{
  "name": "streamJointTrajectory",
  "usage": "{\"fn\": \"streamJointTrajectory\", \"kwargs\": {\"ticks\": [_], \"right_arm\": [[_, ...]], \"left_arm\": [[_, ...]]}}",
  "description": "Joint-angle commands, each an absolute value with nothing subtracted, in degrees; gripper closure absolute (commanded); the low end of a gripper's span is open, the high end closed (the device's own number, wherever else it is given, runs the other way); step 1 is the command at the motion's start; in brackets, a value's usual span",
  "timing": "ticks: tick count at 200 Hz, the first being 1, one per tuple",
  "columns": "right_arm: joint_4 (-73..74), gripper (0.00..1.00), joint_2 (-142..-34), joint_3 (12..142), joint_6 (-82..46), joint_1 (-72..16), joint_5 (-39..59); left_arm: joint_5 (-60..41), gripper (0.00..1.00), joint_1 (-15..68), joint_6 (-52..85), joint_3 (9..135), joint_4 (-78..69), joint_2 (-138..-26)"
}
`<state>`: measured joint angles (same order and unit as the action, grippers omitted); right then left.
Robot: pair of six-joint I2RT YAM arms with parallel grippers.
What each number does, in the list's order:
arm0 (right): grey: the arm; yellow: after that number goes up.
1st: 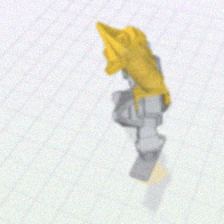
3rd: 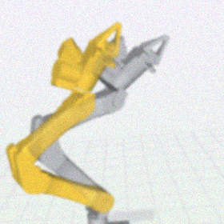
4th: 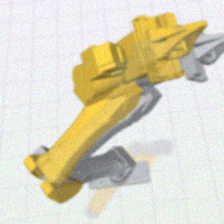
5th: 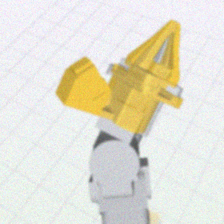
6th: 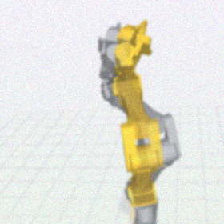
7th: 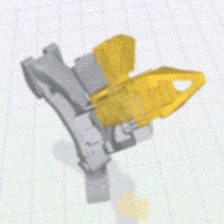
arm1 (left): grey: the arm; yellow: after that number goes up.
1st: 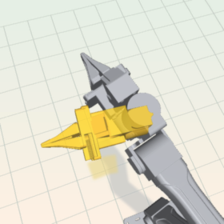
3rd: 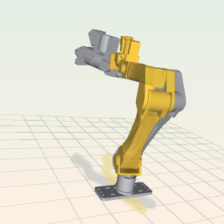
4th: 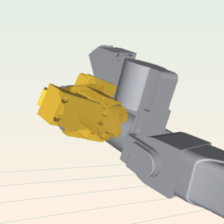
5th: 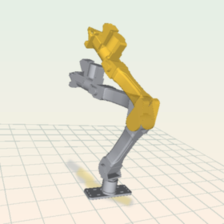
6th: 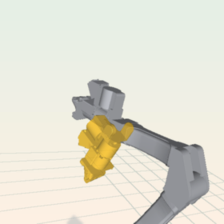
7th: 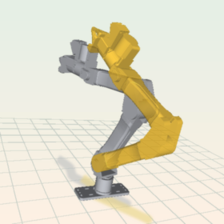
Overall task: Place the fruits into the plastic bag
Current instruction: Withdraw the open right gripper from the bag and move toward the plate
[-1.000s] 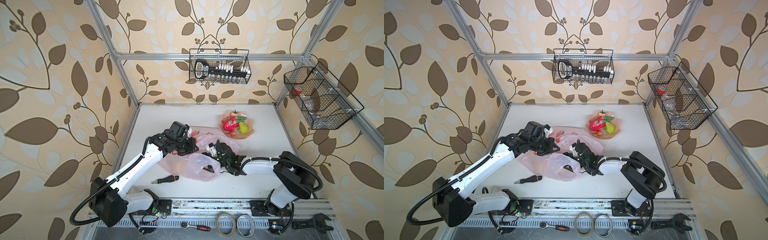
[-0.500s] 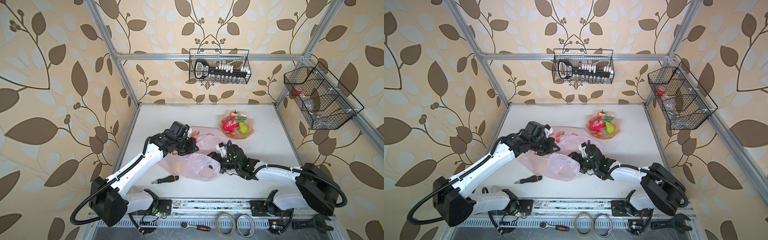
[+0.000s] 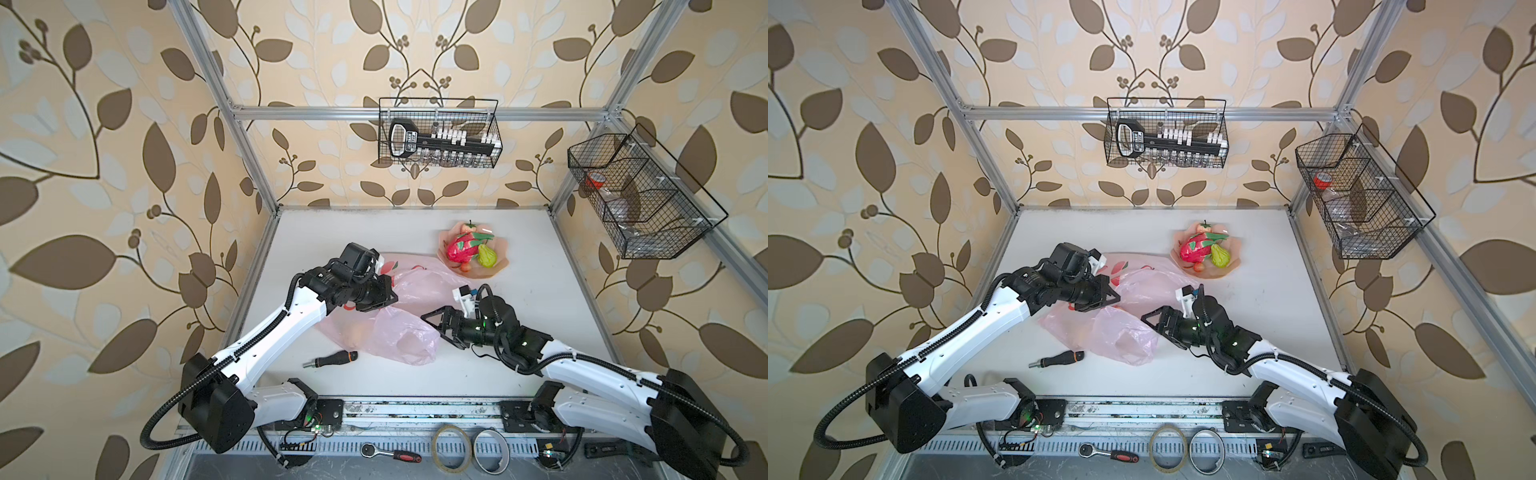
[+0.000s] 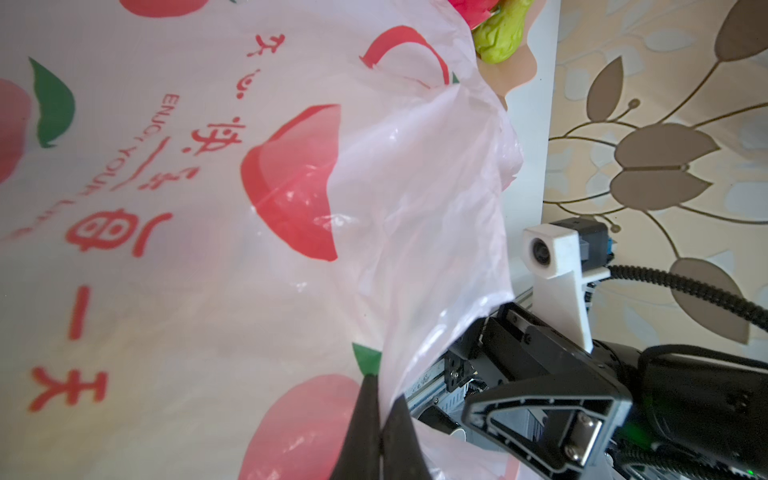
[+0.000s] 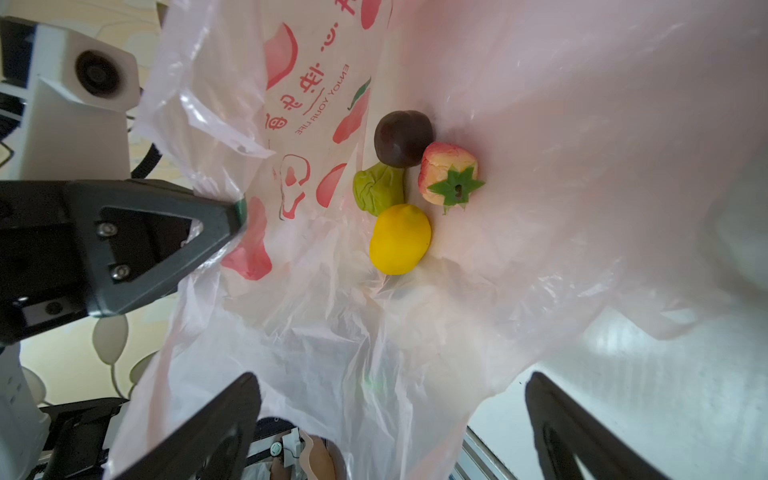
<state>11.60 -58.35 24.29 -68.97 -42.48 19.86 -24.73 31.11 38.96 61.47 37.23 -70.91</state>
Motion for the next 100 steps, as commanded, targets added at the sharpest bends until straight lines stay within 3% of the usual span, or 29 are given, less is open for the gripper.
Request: {"fn": "streamJointTrajectory", "kwargs": {"ticks": [1,100], "right_arm": [[7.0,0.00,-54.9,22.8,-68.2,-41.6,18.0],[-10.0,0.00,-37.9,20.7,-66.6,-34.3,17.0]], "left_arm": [[-25.7,1.00,31.2,37.9,63.4,36.4,-70.9],[-26.1,1.00,31.2,37.8,63.6,36.2,-71.7]]}}
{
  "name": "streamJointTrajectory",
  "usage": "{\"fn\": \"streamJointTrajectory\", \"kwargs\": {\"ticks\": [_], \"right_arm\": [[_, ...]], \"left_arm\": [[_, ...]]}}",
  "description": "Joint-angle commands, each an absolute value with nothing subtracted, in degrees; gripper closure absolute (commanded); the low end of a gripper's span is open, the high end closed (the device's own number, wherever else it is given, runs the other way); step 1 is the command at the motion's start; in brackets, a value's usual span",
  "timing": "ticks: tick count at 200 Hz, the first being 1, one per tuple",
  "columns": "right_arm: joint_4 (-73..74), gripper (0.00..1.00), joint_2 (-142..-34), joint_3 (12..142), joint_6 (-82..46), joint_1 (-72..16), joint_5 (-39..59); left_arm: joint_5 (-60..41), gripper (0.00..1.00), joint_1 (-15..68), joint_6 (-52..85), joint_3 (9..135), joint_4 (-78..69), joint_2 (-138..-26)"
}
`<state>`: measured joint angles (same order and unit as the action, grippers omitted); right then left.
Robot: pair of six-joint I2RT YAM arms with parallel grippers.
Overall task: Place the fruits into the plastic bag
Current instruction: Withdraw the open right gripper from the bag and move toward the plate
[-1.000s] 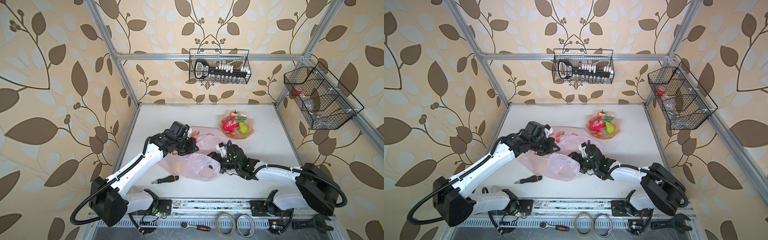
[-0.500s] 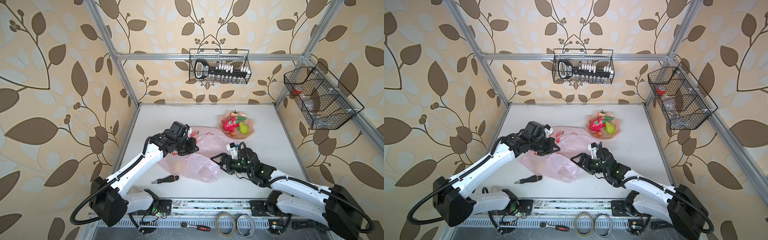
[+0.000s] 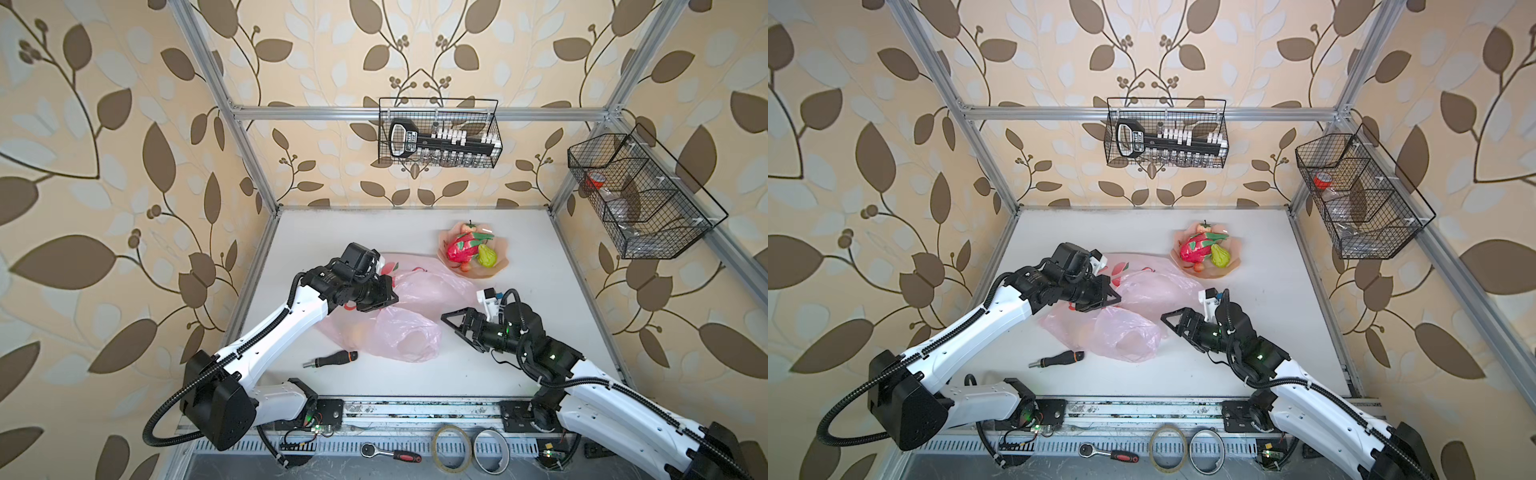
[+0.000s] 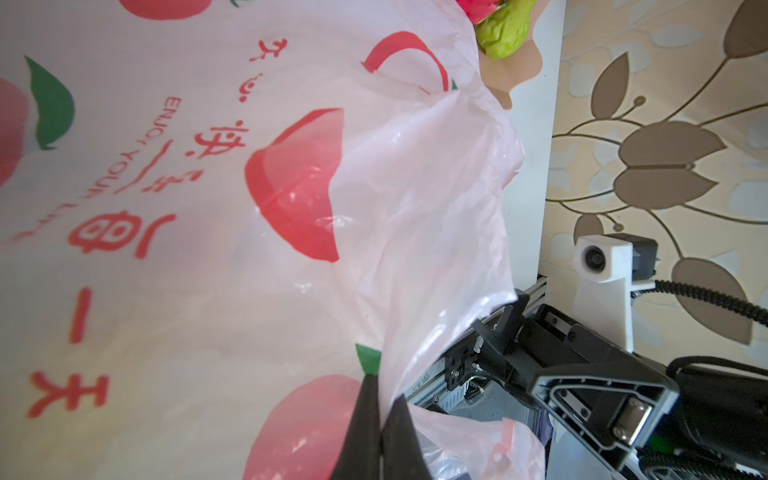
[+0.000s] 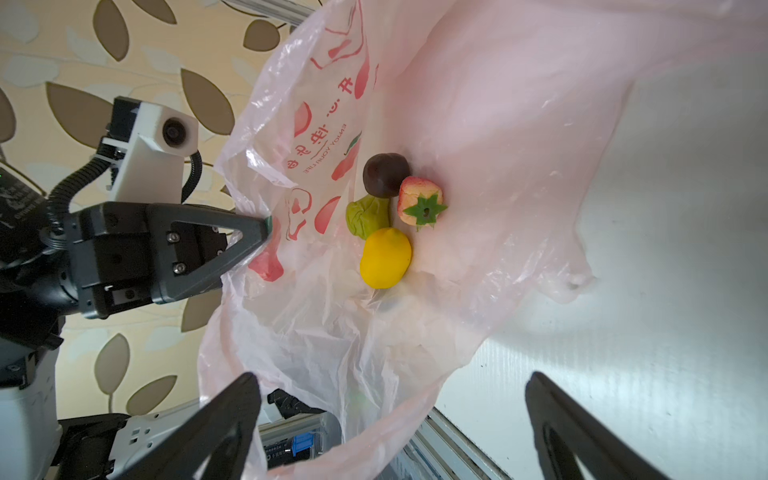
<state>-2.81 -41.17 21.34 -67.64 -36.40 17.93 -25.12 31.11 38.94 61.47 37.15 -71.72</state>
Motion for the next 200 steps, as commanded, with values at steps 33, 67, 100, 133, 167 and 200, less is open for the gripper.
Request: {"fn": "streamJointTrajectory", "kwargs": {"ticks": [33,67,100,133,167,200], "right_arm": [[-15.8,0.00,-32.5,20.2,-65.8,-30.0,18.4],[-19.2,0.00,-30.1,20.3,-64.3,-25.1,21.8],[-20.5,0.00,-30.0,20.9,-62.9,-21.5,24.2],[-22.0,0.00,-31.2,22.4,-60.5,-18.0,26.6],[-23.9,0.00,-32.8,24.4,-57.3,-13.5,29.1],[-25.9,0.00,-34.6,26.3,-54.0,-8.6,31.8]], "left_arm": [[-25.9,1.00,31.2,37.8,63.8,36.4,-71.6],[-25.9,1.00,31.3,37.7,63.8,36.7,-71.7],[-25.9,1.00,31.2,37.7,63.7,36.9,-71.6],[-25.8,1.00,31.2,37.5,63.7,37.3,-71.3],[-25.8,1.00,31.2,37.6,63.2,37.4,-70.8],[-25.5,1.00,31.2,37.8,62.3,37.4,-69.9]]}}
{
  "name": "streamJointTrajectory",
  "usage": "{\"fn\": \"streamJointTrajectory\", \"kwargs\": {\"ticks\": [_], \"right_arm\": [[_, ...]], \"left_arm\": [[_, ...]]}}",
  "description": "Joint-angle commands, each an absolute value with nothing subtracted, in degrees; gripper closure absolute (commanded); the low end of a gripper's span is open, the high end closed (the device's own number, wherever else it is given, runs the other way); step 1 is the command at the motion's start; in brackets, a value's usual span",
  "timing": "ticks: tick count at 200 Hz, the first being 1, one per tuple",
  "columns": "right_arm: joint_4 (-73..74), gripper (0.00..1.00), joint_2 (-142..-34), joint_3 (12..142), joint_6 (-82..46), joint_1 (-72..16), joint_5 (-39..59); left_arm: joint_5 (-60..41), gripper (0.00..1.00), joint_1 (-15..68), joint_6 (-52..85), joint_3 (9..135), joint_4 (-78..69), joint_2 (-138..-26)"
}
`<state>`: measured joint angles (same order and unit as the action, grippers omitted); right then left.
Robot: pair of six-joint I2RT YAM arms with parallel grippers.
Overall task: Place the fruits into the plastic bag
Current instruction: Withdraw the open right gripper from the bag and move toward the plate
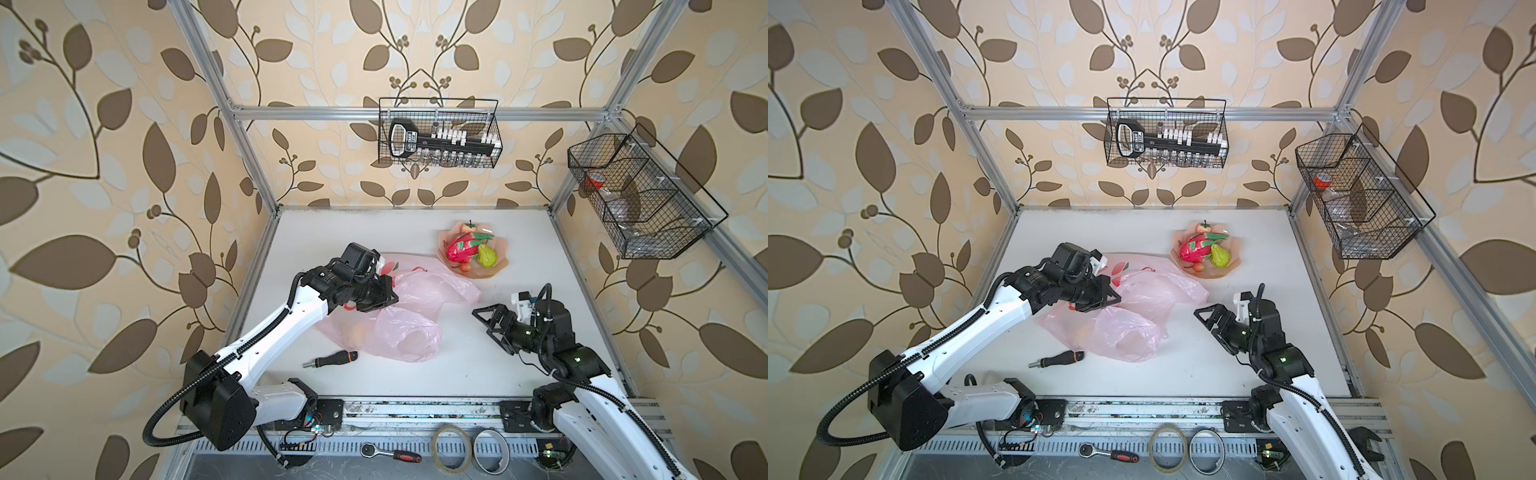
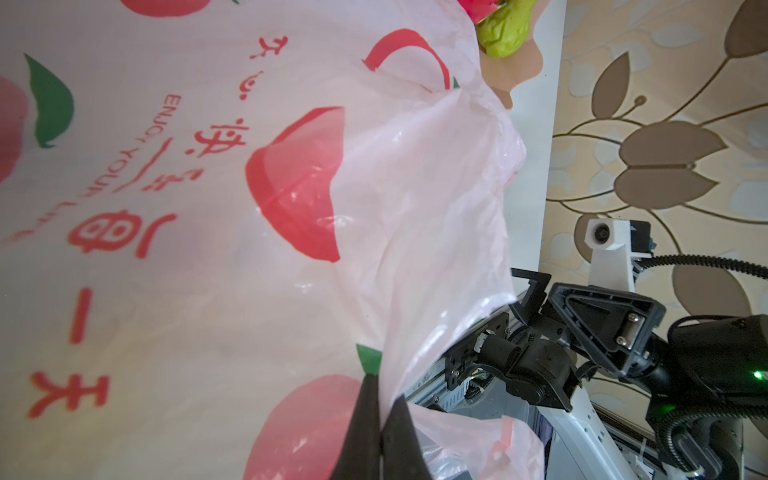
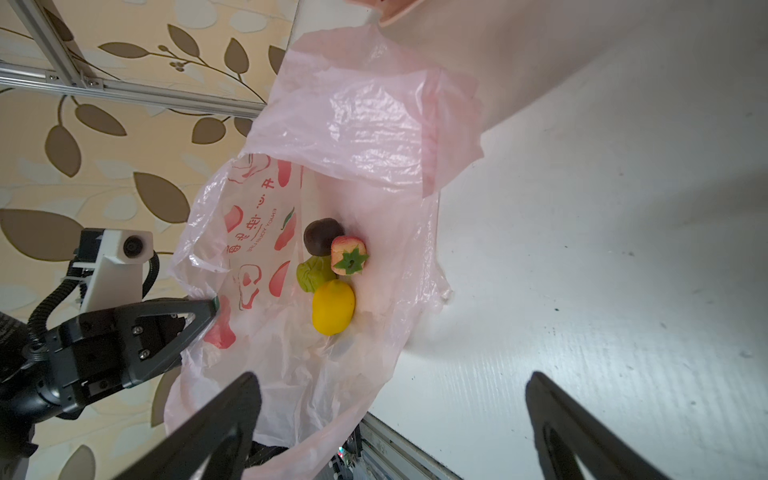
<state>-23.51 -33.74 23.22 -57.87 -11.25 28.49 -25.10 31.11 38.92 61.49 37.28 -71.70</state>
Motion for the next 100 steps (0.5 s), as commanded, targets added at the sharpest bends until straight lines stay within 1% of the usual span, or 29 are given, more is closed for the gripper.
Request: {"fn": "streamJointTrajectory", "kwargs": {"ticks": [1,49,81,100], "right_arm": [[-25.9,0.00,-34.7,26.4,-53.9,-8.4,31.9],[-28.4,0.00,-38.5,29.2,-47.8,0.2,36.1],[-31.8,0.00,-42.9,33.2,-40.2,8.1,39.6],[-34.1,0.00,-45.8,37.0,-36.2,9.3,38.0]], "left_arm": [[-25.5,1.00,31.2,37.8,62.4,37.4,-69.9],[-25.5,1.00,31.2,38.3,61.3,37.2,-68.9],[-25.6,1.00,31.3,38.3,61.1,37.3,-68.4],[-25.8,1.00,31.2,38.3,61.0,37.4,-68.2]]}}
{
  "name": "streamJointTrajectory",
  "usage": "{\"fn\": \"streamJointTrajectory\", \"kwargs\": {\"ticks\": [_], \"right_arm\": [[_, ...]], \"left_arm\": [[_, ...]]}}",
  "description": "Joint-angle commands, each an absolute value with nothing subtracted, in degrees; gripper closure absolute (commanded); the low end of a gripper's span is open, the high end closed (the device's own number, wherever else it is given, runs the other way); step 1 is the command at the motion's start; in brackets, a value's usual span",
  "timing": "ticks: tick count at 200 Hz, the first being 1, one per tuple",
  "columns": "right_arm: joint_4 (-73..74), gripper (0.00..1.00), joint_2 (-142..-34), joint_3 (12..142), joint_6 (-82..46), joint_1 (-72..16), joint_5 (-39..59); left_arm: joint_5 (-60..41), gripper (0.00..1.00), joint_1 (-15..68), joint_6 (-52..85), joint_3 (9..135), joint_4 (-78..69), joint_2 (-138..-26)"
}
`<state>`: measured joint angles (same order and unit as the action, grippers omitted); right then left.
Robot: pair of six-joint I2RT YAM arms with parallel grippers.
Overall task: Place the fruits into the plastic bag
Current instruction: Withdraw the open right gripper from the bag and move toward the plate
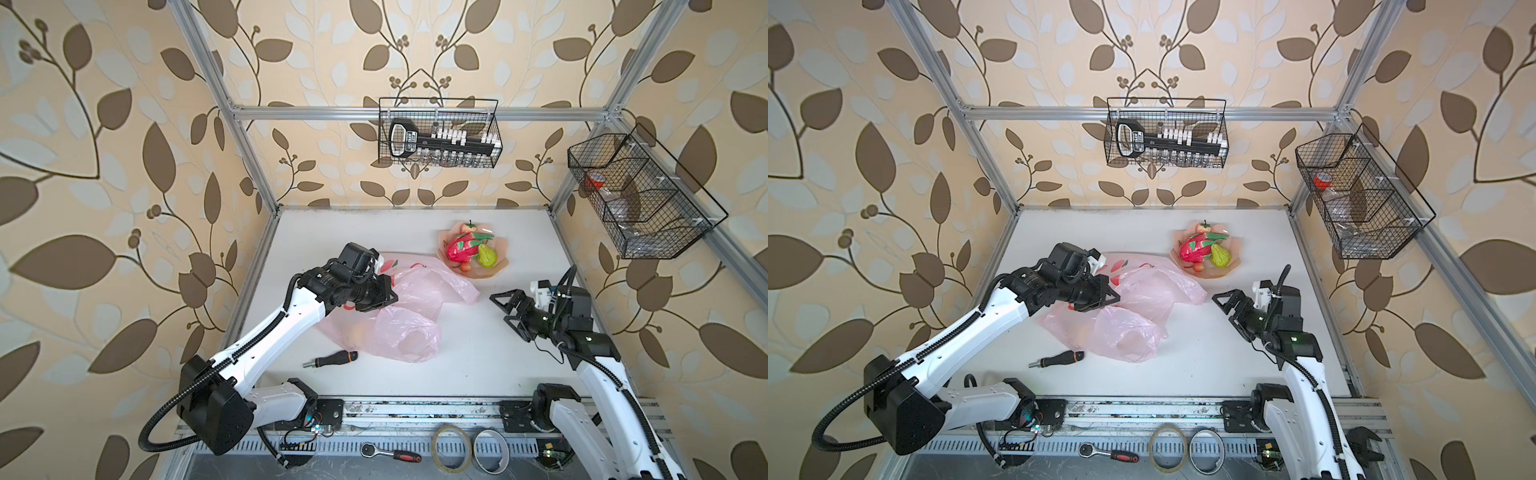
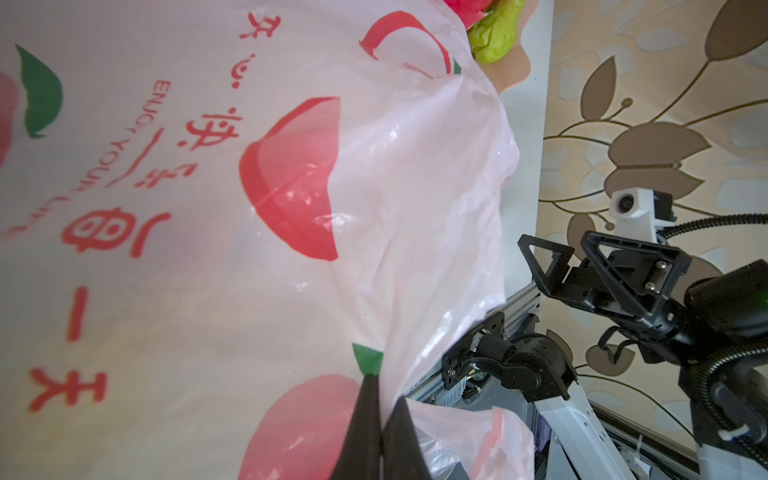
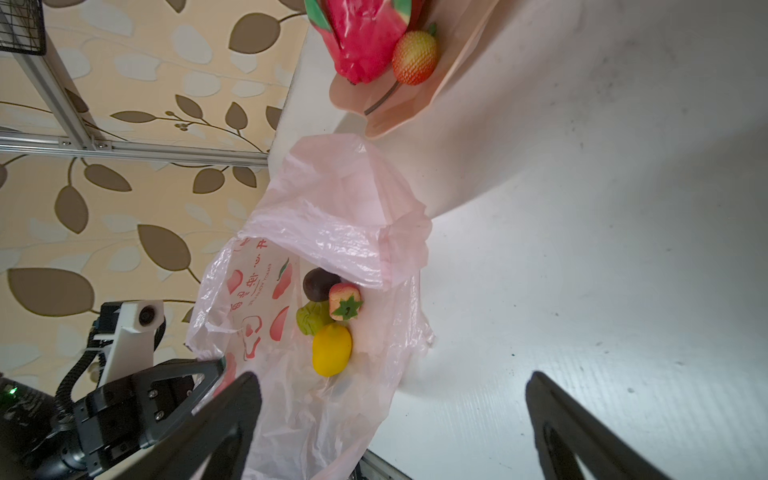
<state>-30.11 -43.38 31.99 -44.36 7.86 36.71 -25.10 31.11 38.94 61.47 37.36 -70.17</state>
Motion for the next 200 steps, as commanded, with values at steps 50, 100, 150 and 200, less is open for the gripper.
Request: {"fn": "streamJointTrajectory", "kwargs": {"ticks": [50,100,150,200], "right_arm": [[-36.6,0.00,-51.6,43.7,-31.2,13.5,37.1],[-38.3,0.01,-54.8,46.9,-27.6,14.3,34.7],[-38.5,0.02,-57.1,48.4,-25.5,14.4,32.8],[-37.8,0.02,-58.9,49.0,-24.1,14.5,32.3]], "left_arm": [[-25.8,1.00,31.3,38.5,60.3,37.7,-67.0],[-25.8,1.00,31.2,38.5,60.0,38.1,-66.3],[-25.8,1.00,31.2,38.5,59.9,37.9,-66.2],[-25.9,1.00,31.2,38.5,59.9,37.9,-66.3]]}}
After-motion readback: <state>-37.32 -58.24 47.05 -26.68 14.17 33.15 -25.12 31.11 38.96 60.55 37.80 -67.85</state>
